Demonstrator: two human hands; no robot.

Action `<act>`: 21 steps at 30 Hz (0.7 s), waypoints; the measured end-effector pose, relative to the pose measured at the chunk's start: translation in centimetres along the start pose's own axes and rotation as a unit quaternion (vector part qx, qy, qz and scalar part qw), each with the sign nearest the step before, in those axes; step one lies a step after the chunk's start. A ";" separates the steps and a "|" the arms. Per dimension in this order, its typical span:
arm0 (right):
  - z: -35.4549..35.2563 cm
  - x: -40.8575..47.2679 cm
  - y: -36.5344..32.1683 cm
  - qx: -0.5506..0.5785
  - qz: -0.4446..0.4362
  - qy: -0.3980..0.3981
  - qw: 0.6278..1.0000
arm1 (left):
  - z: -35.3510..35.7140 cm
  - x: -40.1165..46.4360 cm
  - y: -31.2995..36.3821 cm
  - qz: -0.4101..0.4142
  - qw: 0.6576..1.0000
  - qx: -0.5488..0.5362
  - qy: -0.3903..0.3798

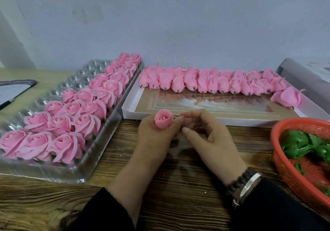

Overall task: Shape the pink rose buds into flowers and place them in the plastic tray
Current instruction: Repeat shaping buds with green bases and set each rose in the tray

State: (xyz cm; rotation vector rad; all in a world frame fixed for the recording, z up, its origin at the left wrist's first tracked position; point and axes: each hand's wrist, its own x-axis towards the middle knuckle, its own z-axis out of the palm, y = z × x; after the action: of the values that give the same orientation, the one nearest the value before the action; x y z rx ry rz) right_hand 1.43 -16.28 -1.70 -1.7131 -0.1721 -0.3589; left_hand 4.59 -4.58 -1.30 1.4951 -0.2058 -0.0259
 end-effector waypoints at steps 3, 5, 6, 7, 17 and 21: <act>-0.4 -0.2 0.0 -0.075 -0.066 0.009 0.995 | -0.2 0.0 0.1 0.040 0.986 0.161 -0.023; -0.6 -0.2 0.1 -0.153 -0.112 -0.012 0.982 | -0.1 -0.1 0.2 0.061 0.974 0.214 -0.046; -0.6 -0.1 0.1 -0.176 -0.127 -0.023 0.976 | -0.1 -0.1 0.1 0.071 0.967 0.238 -0.054; -0.6 -0.1 0.2 -0.186 -0.133 -0.033 0.973 | -0.1 -0.1 0.1 0.081 0.960 0.259 -0.061; -0.9 0.2 0.4 -0.166 -0.126 -0.024 0.978 | -0.1 -0.1 -0.1 0.078 0.964 0.230 -0.105; -1.3 0.3 0.4 -0.170 -0.144 -0.005 0.975 | -0.4 0.1 -0.5 0.050 0.964 0.249 -0.082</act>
State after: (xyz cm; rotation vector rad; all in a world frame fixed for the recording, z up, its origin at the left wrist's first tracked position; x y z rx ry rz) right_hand 1.60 -17.63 -1.76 -2.0328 -0.3860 -0.6220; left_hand 4.83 -4.28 -1.81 1.9845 -0.4469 -0.0181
